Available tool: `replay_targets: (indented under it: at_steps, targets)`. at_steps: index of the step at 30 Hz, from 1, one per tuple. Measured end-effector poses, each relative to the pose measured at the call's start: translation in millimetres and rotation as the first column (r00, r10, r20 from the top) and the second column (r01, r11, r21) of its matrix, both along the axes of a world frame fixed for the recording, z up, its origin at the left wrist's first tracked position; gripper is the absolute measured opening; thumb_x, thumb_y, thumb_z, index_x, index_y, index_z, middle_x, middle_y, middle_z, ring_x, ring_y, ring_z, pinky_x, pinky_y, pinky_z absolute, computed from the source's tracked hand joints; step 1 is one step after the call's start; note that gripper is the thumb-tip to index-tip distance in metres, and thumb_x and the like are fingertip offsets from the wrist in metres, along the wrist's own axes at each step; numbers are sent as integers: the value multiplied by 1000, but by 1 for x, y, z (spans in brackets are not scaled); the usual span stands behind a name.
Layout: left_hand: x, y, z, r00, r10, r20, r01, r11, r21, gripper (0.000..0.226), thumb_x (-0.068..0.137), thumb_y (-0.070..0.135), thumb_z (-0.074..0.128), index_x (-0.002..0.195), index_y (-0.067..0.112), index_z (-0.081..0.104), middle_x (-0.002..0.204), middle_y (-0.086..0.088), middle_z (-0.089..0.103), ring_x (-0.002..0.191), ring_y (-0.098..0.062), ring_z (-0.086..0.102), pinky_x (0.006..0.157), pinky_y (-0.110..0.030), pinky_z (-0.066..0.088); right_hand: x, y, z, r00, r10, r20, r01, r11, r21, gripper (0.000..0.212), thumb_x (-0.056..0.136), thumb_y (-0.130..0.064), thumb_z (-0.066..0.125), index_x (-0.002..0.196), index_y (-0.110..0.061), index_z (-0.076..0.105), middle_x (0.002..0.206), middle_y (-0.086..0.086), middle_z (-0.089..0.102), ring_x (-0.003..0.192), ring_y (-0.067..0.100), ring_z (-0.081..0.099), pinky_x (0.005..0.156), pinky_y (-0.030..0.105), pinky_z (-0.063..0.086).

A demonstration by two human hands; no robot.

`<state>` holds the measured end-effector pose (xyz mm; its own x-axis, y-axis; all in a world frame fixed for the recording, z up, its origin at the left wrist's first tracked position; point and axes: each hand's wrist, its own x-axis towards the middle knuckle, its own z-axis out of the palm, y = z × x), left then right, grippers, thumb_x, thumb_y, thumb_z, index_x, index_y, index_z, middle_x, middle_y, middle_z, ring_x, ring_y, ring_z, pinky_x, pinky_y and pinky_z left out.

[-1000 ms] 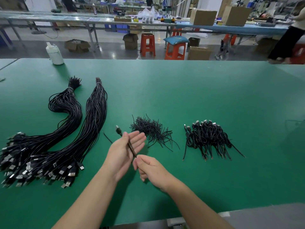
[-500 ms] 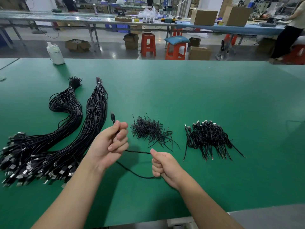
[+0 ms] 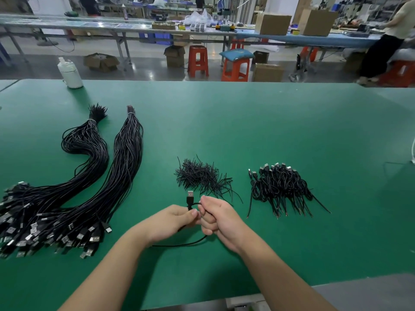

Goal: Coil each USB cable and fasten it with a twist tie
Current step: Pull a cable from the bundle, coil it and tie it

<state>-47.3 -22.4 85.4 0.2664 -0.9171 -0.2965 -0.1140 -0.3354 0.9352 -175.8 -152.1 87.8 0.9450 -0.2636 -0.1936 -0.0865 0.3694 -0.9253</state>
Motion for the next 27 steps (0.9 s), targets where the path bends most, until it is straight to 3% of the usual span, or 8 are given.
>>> replay_targets:
  at_steps: [6,10,14,16,18,21,24,27]
  targets:
    - [-12,-16,-6,846,224,-484,-384,885,-263,43,96,32,46,124,5,63,126,-12,67,124,-21,59,108,-30,44,0,5,4,1000,8,5,-8,999,-44,33,105,-33,43,77,-17,47,50,-5,19,42,12,16,46,26,25]
    - [-21,-31,-2,775,277,-568,-511,803,-307,45,99,32,39,125,0,58,125,-16,67,120,-20,62,99,-27,51,0,4,7,1000,8,9,-8,1000,-23,33,106,-32,41,77,-17,45,51,-6,19,42,11,16,46,24,24]
    - [-10,-36,17,474,285,-833,-757,616,-219,47,107,30,27,119,-5,56,115,-21,70,111,-28,67,91,-37,56,-4,4,-3,997,52,-65,-57,995,-80,36,107,-32,40,75,-17,46,49,-7,26,42,11,21,45,22,30]
    - [-2,-33,33,394,231,-889,-779,598,-190,43,107,30,31,107,0,61,90,-12,74,84,-22,73,69,-30,60,-7,5,-11,994,37,-104,-48,994,-100,37,106,-34,42,73,-18,45,50,-6,26,43,12,20,46,22,30]
    - [0,-28,45,437,169,-883,-702,678,-218,37,103,31,38,94,7,65,60,4,56,49,-9,50,43,-19,41,-9,4,-16,992,-7,-126,-8,993,-118,39,104,-37,46,70,-19,44,52,-4,21,45,13,17,47,23,28]
    - [0,-19,50,648,61,-759,-453,832,-320,36,99,28,42,82,8,67,47,9,34,43,-7,19,40,-21,15,-9,0,-15,985,-58,-166,34,989,-144,44,101,-42,53,64,-21,43,55,-1,17,49,17,13,48,24,29]
    - [2,-7,47,904,-33,-426,-94,957,-274,34,98,27,48,84,3,68,47,3,34,46,-12,23,46,-26,15,-7,-8,-9,978,-76,-195,65,996,-63,42,101,-43,53,68,-18,50,53,-4,19,48,15,14,48,25,27]
    - [-1,0,46,986,-165,5,165,986,9,39,103,30,47,89,4,72,50,4,44,47,-12,33,46,-21,27,-5,-12,2,984,28,-176,-32,999,-18,34,104,-34,49,79,-11,54,51,-6,24,43,11,16,42,23,22]
